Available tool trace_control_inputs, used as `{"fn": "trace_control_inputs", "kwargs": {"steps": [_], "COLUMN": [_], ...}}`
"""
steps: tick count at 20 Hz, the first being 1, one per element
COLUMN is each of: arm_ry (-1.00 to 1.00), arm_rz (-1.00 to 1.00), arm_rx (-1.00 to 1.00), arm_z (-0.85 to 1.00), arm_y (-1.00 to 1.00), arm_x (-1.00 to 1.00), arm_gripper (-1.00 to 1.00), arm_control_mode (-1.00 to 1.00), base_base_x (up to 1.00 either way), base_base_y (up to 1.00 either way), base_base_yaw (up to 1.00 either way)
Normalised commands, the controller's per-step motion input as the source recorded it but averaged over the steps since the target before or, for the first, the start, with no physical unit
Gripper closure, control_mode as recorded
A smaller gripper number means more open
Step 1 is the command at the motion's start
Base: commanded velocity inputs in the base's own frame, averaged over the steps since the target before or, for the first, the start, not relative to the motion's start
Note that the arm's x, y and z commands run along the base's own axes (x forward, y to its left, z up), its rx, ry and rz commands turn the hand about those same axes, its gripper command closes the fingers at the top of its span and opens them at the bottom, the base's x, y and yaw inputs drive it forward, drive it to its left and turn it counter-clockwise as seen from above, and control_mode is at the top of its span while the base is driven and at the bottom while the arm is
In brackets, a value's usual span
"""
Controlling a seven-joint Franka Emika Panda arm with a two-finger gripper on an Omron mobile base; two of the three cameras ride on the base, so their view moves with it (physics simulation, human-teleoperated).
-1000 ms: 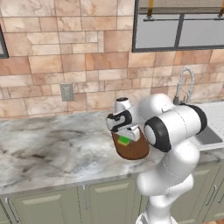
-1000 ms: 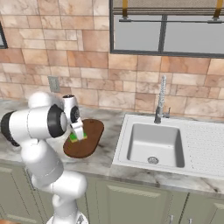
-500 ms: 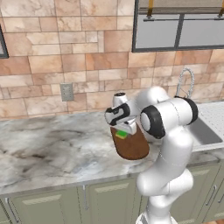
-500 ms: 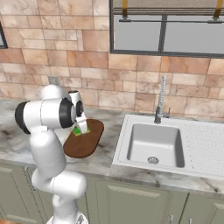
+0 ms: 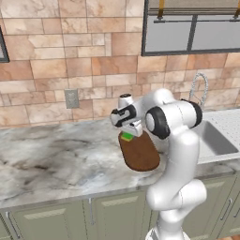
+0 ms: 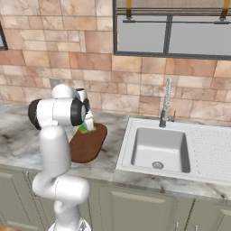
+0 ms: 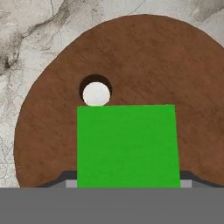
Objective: Pick up the sponge from the counter and clean the cutting board by briefly scrubbing or pressing down on the cutting board. Once finished, release the sponge.
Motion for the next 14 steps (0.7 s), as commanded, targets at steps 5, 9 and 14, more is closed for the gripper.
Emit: {"fn": "trace_control_inputs", "kwargs": {"steps": [5, 9, 14], "arm_ry": [0.0, 0.02, 0.04], "arm_rz": [0.0, 0.0, 0.0], "arm_rx": [0.0, 0.0, 0.0], "arm_z": [0.0, -0.04, -0.15], "arm_y": [-0.01, -0.18, -0.41], "arm_x": [0.36, 0.08, 0.0], "arm_gripper": [1.0, 1.0, 1.0], "arm_control_mode": [-1.0, -1.0, -1.0], "base_base_x": [0.0, 0.0, 0.0], "base_base_y": [0.0, 0.0, 0.0], "base_base_yaw": [0.0, 0.0, 0.0]}}
